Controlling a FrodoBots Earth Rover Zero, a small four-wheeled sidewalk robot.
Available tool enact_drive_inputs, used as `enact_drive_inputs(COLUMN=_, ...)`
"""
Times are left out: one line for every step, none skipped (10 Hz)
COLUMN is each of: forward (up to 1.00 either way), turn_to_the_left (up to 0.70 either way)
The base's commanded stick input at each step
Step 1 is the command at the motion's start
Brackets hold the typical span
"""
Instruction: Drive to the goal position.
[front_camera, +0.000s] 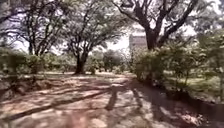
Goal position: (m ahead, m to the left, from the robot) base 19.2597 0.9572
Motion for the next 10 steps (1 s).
enact_drive_inputs(forward=0.7, turn_to_the_left=0.0)
enact_drive_inputs(forward=0.7, turn_to_the_left=0.0)
enact_drive_inputs(forward=0.7, turn_to_the_left=0.0)
enact_drive_inputs(forward=0.7, turn_to_the_left=0.0)
enact_drive_inputs(forward=0.7, turn_to_the_left=0.0)
enact_drive_inputs(forward=0.7, turn_to_the_left=0.0)
enact_drive_inputs(forward=0.7, turn_to_the_left=0.0)
enact_drive_inputs(forward=0.7, turn_to_the_left=0.0)
enact_drive_inputs(forward=0.7, turn_to_the_left=0.0)
enact_drive_inputs(forward=0.7, turn_to_the_left=0.0)
